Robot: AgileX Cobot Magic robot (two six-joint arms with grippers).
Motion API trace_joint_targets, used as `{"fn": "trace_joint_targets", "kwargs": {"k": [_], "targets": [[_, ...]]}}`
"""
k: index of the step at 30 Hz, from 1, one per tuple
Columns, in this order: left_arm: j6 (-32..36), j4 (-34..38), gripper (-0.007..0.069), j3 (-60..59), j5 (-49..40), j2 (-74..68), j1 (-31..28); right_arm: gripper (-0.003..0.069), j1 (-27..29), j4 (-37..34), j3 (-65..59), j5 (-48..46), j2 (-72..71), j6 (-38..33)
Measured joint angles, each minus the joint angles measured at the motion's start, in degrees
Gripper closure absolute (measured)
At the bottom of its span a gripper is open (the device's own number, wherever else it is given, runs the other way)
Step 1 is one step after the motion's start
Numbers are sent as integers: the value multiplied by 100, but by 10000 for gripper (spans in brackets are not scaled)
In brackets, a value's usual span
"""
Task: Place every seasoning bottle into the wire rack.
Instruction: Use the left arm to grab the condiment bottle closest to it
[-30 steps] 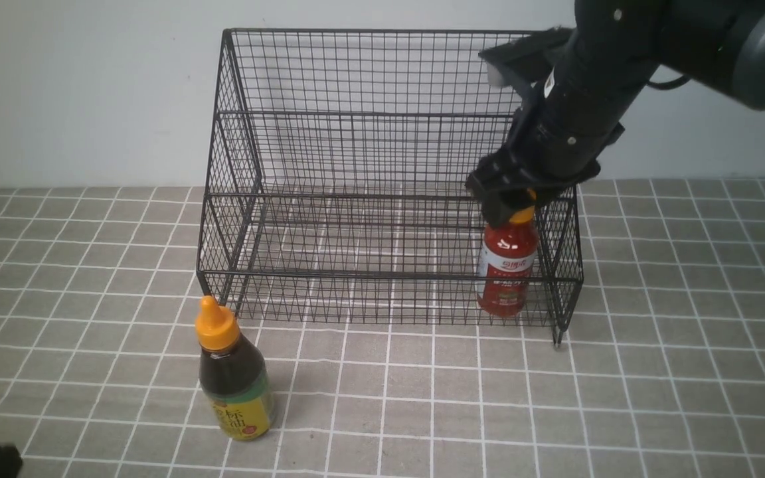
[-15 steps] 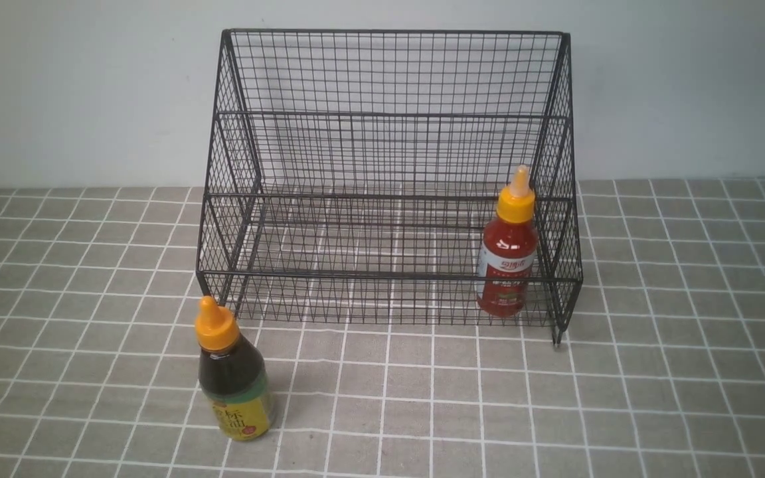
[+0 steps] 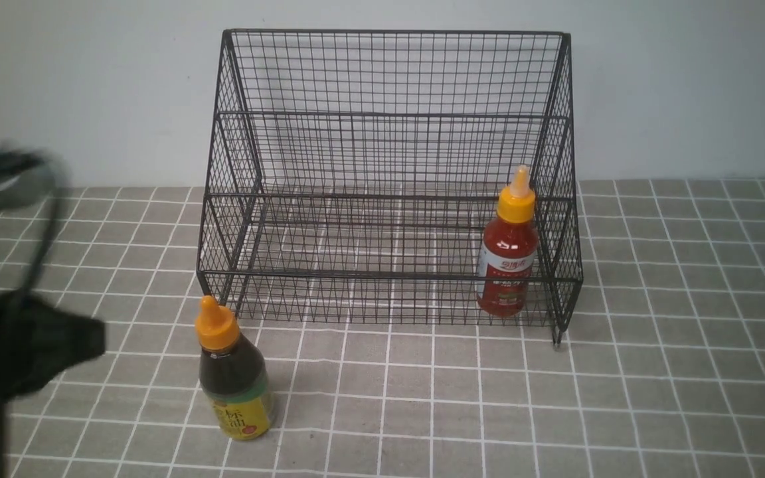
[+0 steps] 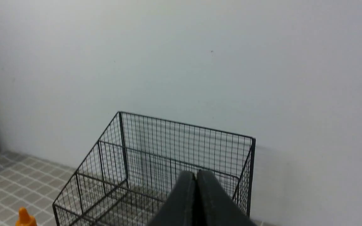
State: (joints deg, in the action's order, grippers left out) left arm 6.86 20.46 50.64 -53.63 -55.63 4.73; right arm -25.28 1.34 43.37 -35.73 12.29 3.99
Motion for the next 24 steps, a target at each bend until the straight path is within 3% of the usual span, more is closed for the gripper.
{"fn": "trace_joint_targets", "kwargs": {"k": [6, 13, 16, 19, 24], "targets": [[227, -479, 631, 1469, -890, -1479, 337, 672, 0, 294, -670, 112, -1225, 342], [181, -1370, 625, 1999, -1239, -2246, 1490, 672, 0, 598, -706, -837, -1150, 455], [153, -1628, 594, 2005, -1241, -2362, 1679, 672, 0, 576, -706, -951, -1069, 455], [-7, -1865, 488, 2005, -1165, -2467, 1779, 672, 0, 558, -706, -973, -1050, 455], [-356, -2187, 223, 2005, -889, -2489, 1818, 672, 0, 544, -706, -983, -1036, 455]]}}
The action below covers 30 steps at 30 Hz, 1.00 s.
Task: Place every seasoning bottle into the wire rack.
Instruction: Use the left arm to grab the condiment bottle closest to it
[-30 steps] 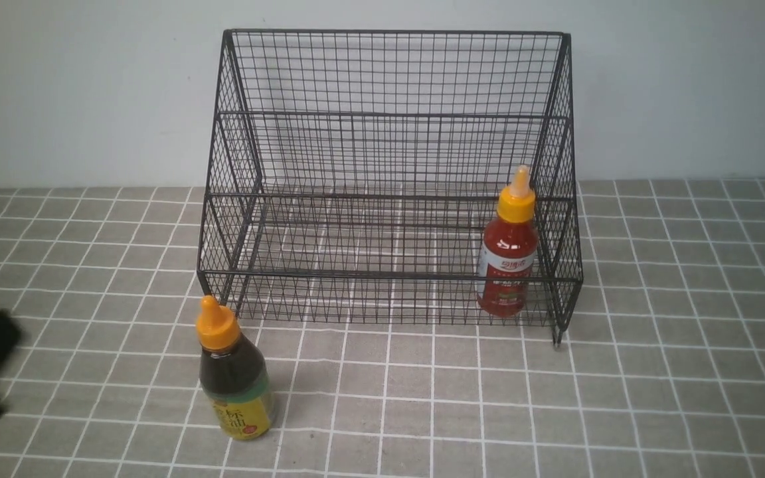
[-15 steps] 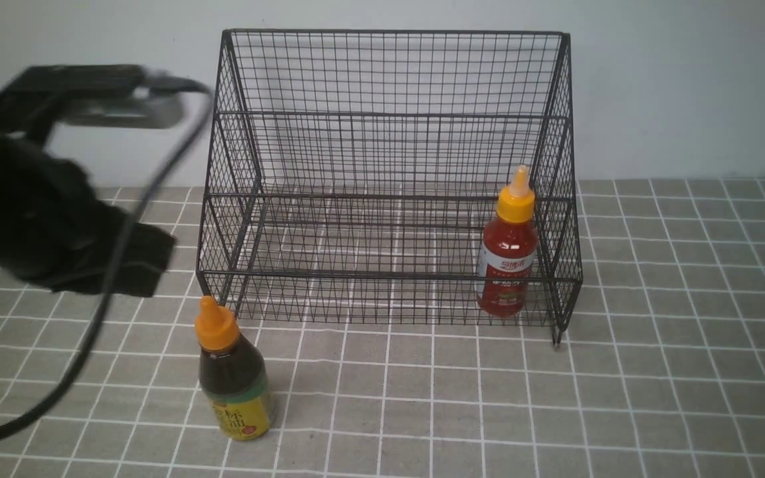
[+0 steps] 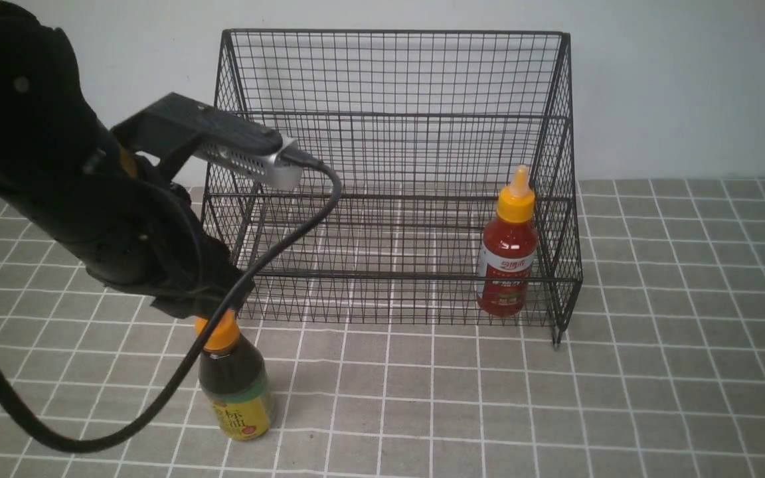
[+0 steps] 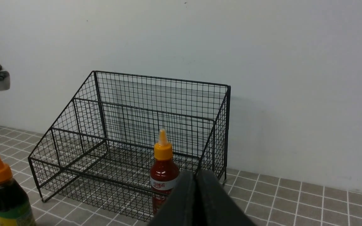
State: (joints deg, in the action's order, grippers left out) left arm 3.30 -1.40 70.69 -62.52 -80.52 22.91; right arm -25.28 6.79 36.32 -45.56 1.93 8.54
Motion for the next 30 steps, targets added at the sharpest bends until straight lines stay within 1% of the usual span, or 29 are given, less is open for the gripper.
{"fn": "trace_joint_targets", "kwargs": {"k": [2, 5, 6, 9, 13, 16, 17, 18, 20, 22, 30], "targets": [[-151, -221, 130, 0, 134, -54, 0, 672, 0, 0, 0, 0, 0, 0], [-387, -406, 53, 0, 305, -227, 0, 672, 0, 0, -4, 0, 0, 0], [-471, -450, 41, 0, 310, -349, 0, 672, 0, 0, -4, 0, 0, 0], [-605, -461, 42, 0, 299, -644, 0, 672, 0, 0, -4, 0, 0, 0], [-715, -456, 81, 0, 179, -1115, 0, 672, 0, 0, -4, 0, 0, 0], [-722, -436, 130, 0, 106, -1287, 0, 672, 0, -4, -4, 0, 0, 0], [-722, -436, 179, 0, 94, -1327, 0, 672, 0, -4, -4, 0, 0, 0], [-722, -436, 186, 0, 94, -1327, 0, 672, 0, -4, -4, 0, 0, 0], [-722, -424, 279, 0, 94, -1332, 0, 672, 0, -4, -4, -3, 0, 0], [-728, -353, 327, 6, 79, -1332, 11, 672, 0, -4, -4, -3, 0, 0], [-728, -287, 324, 139, -150, -1340, 11, 672, 0, 33, -4, -7, 0, 0]]}}
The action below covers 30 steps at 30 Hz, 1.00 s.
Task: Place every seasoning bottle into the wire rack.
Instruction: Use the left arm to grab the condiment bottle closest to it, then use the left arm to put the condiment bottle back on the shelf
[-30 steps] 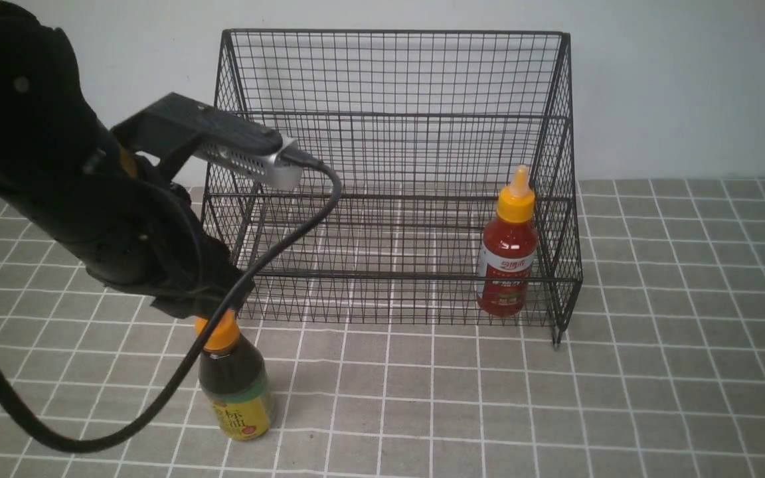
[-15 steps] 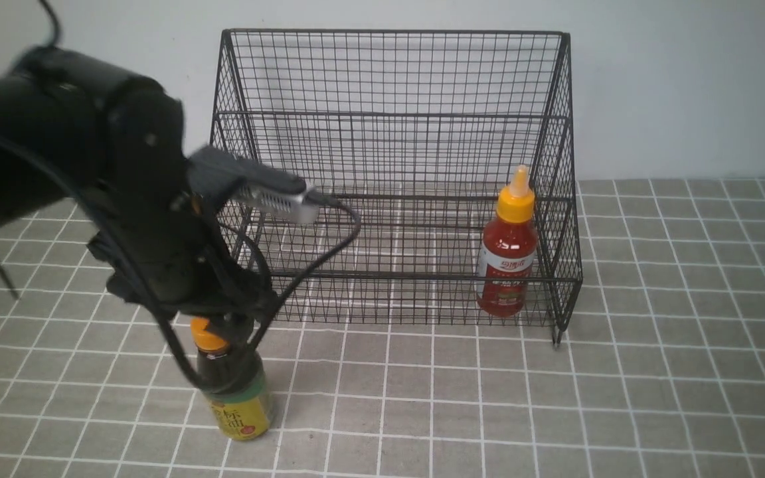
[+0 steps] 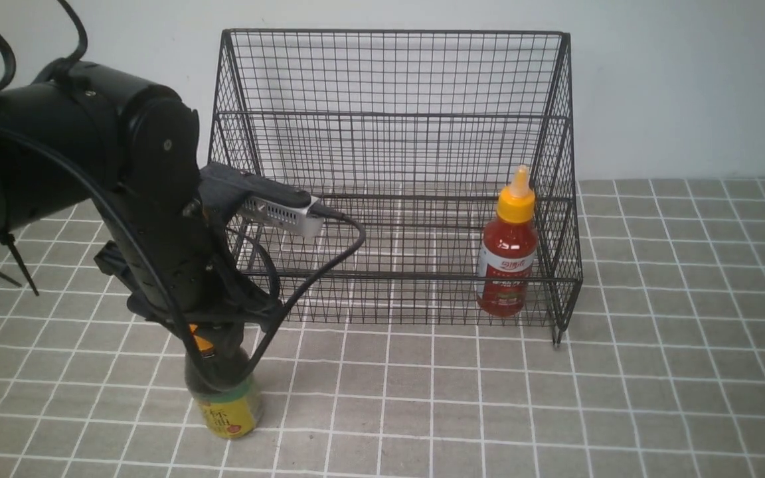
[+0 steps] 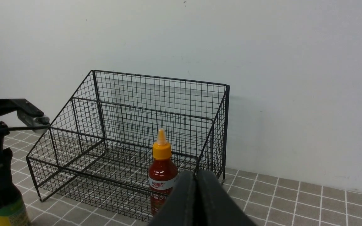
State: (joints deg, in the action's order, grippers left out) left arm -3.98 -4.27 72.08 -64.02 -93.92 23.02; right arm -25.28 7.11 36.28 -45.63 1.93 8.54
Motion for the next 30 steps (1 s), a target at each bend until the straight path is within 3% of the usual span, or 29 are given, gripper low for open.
{"fn": "trace_joint_targets", "kwargs": {"k": [4, 12, 20, 30], "targets": [[-18, 130, 324, 807, -624, -33, 0, 672, 0, 24, 0, 0, 0, 0], [-666, 253, 325, 2360, -726, -33, 0, 672, 0, 24, 0, 5, 0, 0], [-1177, -70, 326, 2875, -300, -260, 0, 672, 0, 24, 0, 11, 0, 0], [-1211, -362, 326, 2950, 122, -957, 0, 672, 0, 24, 0, 11, 0, 0]]}}
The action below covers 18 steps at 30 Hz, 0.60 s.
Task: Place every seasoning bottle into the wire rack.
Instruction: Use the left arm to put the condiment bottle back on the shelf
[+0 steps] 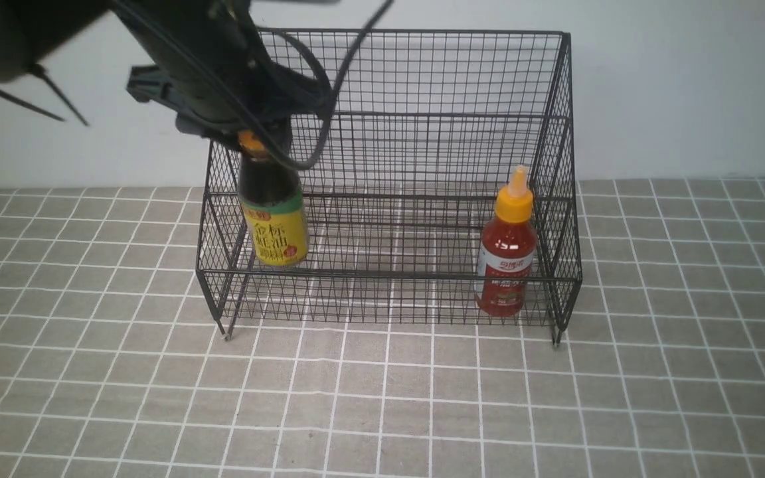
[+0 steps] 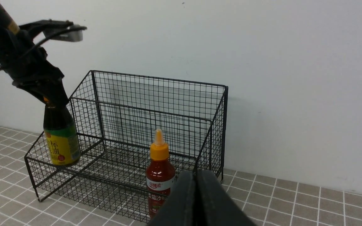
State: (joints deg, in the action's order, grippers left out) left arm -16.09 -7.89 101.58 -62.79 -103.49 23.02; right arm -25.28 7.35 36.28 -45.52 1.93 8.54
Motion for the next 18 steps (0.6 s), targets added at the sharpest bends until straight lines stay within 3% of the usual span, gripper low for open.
{"fn": "trace_joint_targets", "kwargs": {"k": [13, 16, 18], "targets": [[4, 59, 321, 18, -144, -620, 0, 672, 0, 0, 0, 0, 0, 0], [4, 45, 270, 29, -168, -620, 0, 672, 0, 0, 0, 0, 0, 0], [-2, 43, 192, 43, -258, -614, 0, 672, 0, 0, 0, 0, 0, 0]]}}
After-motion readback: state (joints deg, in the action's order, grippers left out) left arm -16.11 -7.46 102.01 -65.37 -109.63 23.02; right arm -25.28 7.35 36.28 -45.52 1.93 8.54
